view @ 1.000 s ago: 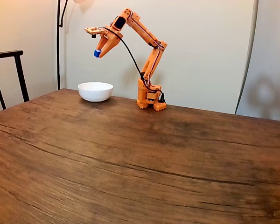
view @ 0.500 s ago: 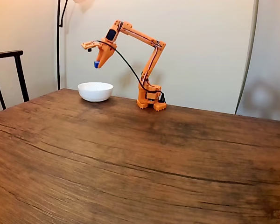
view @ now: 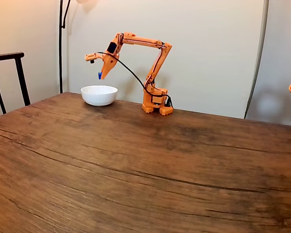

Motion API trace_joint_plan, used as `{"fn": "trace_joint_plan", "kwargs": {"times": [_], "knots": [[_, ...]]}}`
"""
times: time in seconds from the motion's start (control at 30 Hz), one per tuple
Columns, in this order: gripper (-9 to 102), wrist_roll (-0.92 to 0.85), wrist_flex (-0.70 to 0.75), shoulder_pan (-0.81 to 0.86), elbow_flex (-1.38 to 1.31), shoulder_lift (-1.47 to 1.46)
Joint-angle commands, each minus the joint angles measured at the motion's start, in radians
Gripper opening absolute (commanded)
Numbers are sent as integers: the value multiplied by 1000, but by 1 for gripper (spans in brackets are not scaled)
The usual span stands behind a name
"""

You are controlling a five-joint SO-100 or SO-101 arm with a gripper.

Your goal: Grasp the cube and drop it in the bowl

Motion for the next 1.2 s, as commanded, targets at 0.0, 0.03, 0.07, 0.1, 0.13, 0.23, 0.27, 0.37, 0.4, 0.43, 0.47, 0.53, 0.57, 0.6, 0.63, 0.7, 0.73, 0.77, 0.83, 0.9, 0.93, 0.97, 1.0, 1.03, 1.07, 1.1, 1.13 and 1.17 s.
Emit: {"fn": "trace_joint_plan", "kwargs": {"times": [0.0, 0.03, 0.07, 0.1, 0.13, 0.23, 0.27, 0.37, 0.4, 0.43, 0.47, 0.53, 0.57, 0.6, 0.63, 0.7, 0.73, 0.77, 0.83, 0.9, 0.93, 0.97, 1.0, 1.03, 1.07, 1.1, 1.13, 1.17], "knots": [[18, 0, -48, 9, 34, 21], [21, 0, -58, 9, 48, 20], [23, 0, -66, 9, 60, 20], [24, 0, -75, 9, 67, 20], [25, 0, -77, 9, 74, 20], [28, 2, -77, 9, 77, 18], [28, 3, -75, 9, 72, 18], [27, 2, -63, -2, 63, 31], [27, 2, -60, -6, 60, 32], [27, 0, -44, -12, 58, 34], [26, 0, -28, -26, 55, 34], [26, 0, 11, -57, 37, 34], [26, 2, 28, -77, 21, 34], [26, 5, 48, -98, 3, 35], [26, 5, 69, -123, -23, 35], [26, 2, 110, -172, -83, 35], [26, 2, 132, -198, -118, 35], [26, 0, 155, -224, -156, 35], [22, 0, 201, -273, -232, 35], [17, -18, 256, -322, -302, 35], [14, -35, 288, -344, -333, 35], [12, -46, 319, -364, -364, 35], [10, -52, 348, -387, -390, 35], [8, -60, 376, -410, -416, 35], [7, -69, 402, -434, -439, 35], [7, -78, 426, -460, -462, 35], [6, -89, 449, -491, -485, 37], [6, -101, 471, -525, -506, 37]]}}
